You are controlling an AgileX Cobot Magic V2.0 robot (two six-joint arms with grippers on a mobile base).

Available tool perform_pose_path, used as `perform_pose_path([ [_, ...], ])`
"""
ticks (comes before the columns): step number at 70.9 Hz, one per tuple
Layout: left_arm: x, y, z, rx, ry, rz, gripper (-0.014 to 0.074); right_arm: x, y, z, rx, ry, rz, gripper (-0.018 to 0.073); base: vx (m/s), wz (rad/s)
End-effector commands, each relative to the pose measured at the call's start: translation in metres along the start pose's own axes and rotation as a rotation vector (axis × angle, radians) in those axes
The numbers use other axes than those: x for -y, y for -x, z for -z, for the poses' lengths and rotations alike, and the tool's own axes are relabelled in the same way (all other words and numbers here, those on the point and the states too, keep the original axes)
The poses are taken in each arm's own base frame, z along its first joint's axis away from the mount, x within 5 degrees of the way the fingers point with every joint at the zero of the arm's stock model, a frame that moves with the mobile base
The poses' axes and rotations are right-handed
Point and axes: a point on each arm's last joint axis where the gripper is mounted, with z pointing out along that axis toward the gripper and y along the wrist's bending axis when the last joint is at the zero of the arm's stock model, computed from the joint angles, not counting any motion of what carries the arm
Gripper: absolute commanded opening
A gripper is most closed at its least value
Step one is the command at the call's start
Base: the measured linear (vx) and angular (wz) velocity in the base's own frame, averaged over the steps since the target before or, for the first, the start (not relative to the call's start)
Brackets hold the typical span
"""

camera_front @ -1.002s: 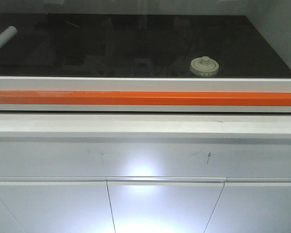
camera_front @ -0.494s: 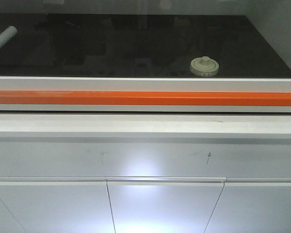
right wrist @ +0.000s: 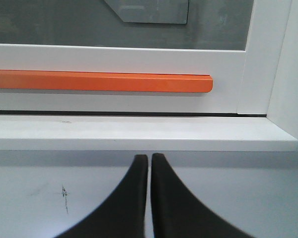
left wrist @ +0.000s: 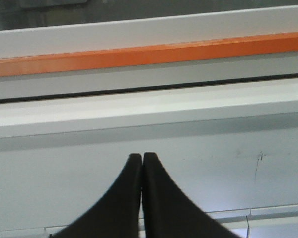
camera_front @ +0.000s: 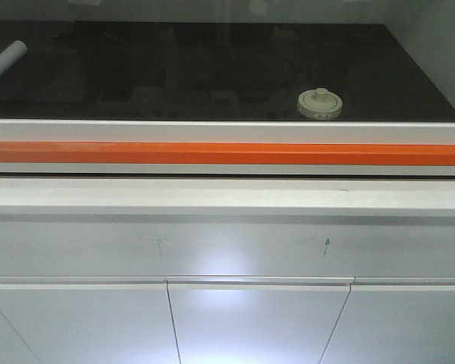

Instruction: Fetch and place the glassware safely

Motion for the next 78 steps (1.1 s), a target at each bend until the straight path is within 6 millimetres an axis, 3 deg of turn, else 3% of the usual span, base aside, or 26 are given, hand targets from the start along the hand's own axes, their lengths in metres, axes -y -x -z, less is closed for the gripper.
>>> perform_pose_path([
  [1,0.001,0.005,0.000,0.093,-0.004,0.003,-0.0007,-0.002,0.003,0.000,0.081,0.015,0.017,-0.0001,0.00,0.00],
  [15,0.001,0.020,0.002,0.268,-0.017,0.030,-0.0007,-0.003,0.011,0.001,0.172,0.032,0.017,-0.0001,0.00,0.00],
  [29,0.002,0.056,0.018,0.614,-0.062,0.103,-0.0007,-0.004,0.042,0.009,0.353,0.053,0.000,-0.0001,0.00,0.00],
  [35,0.001,0.084,0.026,0.635,-0.061,0.112,-0.0007,0.000,0.069,0.017,0.385,0.035,-0.012,-0.0001,0.00,0.00],
  [48,-0.002,0.164,0.034,0.597,-0.041,0.095,-0.0007,0.008,0.136,0.027,0.402,-0.001,-0.009,-0.0001,0.00,0.00],
  [57,-0.003,0.218,0.024,0.613,-0.030,0.059,-0.0007,0.011,0.177,0.018,0.408,-0.002,-0.009,-0.0001,0.00,0.00],
  [63,-0.003,0.242,0.010,0.604,-0.024,0.040,-0.0007,0.012,0.193,0.000,0.368,0.001,-0.009,-0.0001,0.00,0.00],
  [70,-0.003,0.257,-0.010,0.573,-0.022,0.034,-0.0007,0.011,0.202,-0.020,0.336,0.009,-0.007,-0.0001,0.00,0.00],
  [78,-0.003,0.255,-0.033,0.509,-0.023,0.035,-0.0007,0.009,0.201,-0.042,0.308,0.026,-0.006,-0.0001,0.00,0.00],
])
